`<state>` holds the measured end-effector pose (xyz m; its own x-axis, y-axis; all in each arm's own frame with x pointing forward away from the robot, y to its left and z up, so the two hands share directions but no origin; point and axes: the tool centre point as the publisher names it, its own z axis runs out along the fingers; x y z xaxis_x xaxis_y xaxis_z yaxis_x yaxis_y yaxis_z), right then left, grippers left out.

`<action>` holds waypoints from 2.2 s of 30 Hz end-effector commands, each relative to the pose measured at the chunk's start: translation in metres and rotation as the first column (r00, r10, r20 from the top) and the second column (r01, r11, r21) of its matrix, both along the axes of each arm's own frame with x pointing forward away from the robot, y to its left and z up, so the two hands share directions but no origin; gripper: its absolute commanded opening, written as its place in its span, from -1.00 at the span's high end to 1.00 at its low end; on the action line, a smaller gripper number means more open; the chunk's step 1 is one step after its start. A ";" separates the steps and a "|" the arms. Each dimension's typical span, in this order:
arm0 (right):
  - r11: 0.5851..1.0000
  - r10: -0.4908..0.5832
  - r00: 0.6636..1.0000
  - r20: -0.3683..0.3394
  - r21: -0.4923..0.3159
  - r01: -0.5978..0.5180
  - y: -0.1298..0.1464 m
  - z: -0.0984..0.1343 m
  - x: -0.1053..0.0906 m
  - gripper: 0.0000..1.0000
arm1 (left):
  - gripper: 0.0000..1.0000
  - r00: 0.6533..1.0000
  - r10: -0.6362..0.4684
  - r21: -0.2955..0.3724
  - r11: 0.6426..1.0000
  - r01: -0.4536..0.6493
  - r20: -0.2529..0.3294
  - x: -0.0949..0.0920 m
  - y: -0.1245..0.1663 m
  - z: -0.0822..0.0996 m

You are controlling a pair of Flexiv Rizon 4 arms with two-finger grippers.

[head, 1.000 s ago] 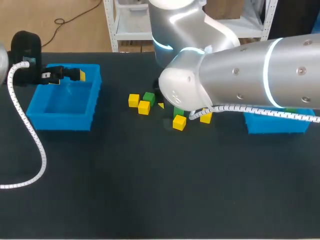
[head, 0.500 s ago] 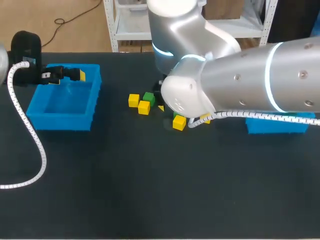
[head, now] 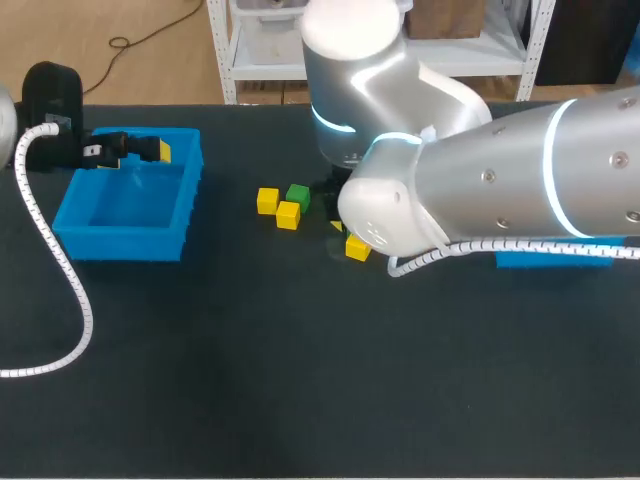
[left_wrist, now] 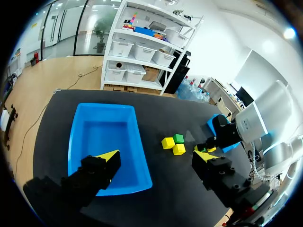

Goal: Put the green cubes in the right bin and the yellow cubes in the left bin.

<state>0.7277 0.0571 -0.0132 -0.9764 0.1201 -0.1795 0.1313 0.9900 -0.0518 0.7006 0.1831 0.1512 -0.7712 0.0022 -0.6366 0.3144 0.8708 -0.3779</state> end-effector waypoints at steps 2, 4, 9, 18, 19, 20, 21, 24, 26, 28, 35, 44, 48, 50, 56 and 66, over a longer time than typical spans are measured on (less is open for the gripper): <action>1.000 0.015 1.000 0.022 0.013 -0.015 0.001 -0.001 -0.002 1.00 | -1.00 1.000 -0.004 -0.008 1.000 0.004 0.007 -0.001 0.002 -0.001; 1.000 0.016 1.000 0.021 0.017 -0.016 0.002 0.000 -0.003 1.00 | -1.00 1.000 -0.004 -0.008 1.000 0.004 0.007 -0.001 0.002 -0.001; 0.999 0.041 0.999 0.031 0.019 -0.041 0.006 0.000 -0.003 1.00 | -1.00 1.000 -0.004 -0.008 1.000 0.004 0.007 -0.001 0.002 -0.001; 0.963 0.268 0.918 0.291 -0.065 -0.261 0.008 0.072 -0.004 1.00 | -1.00 1.000 -0.004 -0.008 1.000 0.004 0.007 -0.001 0.002 -0.001; 0.962 0.273 0.907 0.321 -0.072 -0.264 0.003 0.082 -0.001 1.00 | -1.00 1.000 -0.004 -0.008 1.000 0.004 0.007 -0.001 0.002 -0.001; 0.964 0.264 0.902 0.341 -0.067 -0.257 -0.005 0.092 0.003 1.00 | -1.00 1.000 -0.004 -0.008 1.000 0.004 0.007 -0.001 0.002 -0.001; 0.968 0.247 0.899 0.361 -0.063 -0.241 -0.013 0.101 0.008 1.00 | -1.00 1.000 -0.004 -0.008 1.000 0.004 0.007 -0.001 0.002 -0.001; 0.982 0.187 0.889 0.417 -0.062 -0.178 -0.044 0.125 0.025 1.00 | -1.00 1.000 -0.004 -0.008 1.000 0.004 0.007 -0.001 0.002 -0.001; 0.990 0.141 0.886 0.441 -0.058 -0.129 -0.066 0.136 0.034 1.00 | -1.00 1.000 -0.004 -0.008 1.000 0.004 0.007 -0.001 0.002 -0.001; 0.996 0.091 0.887 0.452 -0.057 -0.074 -0.089 0.140 0.041 1.00 | -1.00 1.000 -0.004 -0.008 1.000 0.004 0.007 -0.001 0.002 -0.001; 0.986 -0.083 0.891 0.447 -0.090 0.138 -0.173 0.128 0.055 1.00 | -1.00 1.000 -0.004 -0.008 1.000 0.004 0.007 -0.001 0.002 -0.001; 0.933 -0.289 0.851 0.438 -0.071 0.353 -0.257 0.119 0.044 1.00 | -1.00 1.000 -0.004 -0.008 1.000 0.004 0.007 -0.001 0.002 -0.001; 0.928 -0.304 0.859 0.411 -0.075 0.364 -0.269 0.111 0.037 0.83 | -1.00 1.000 -0.004 -0.008 1.000 0.004 0.007 -0.001 0.002 -0.001; 0.927 -0.308 0.861 0.405 -0.074 0.367 -0.271 0.107 0.036 -1.00 | -1.00 1.000 -0.004 -0.008 1.000 0.004 0.007 -0.001 0.002 -0.001; 0.949 -0.248 0.876 0.413 -0.077 0.305 -0.254 0.111 0.040 -1.00 | -1.00 1.000 -0.004 -0.008 1.000 0.004 0.007 -0.001 0.002 -0.001; 0.997 -0.068 0.893 0.445 0.004 0.074 -0.142 0.151 0.055 -1.00 | -1.00 1.000 -0.004 -0.008 1.000 0.004 0.007 -0.001 0.002 -0.001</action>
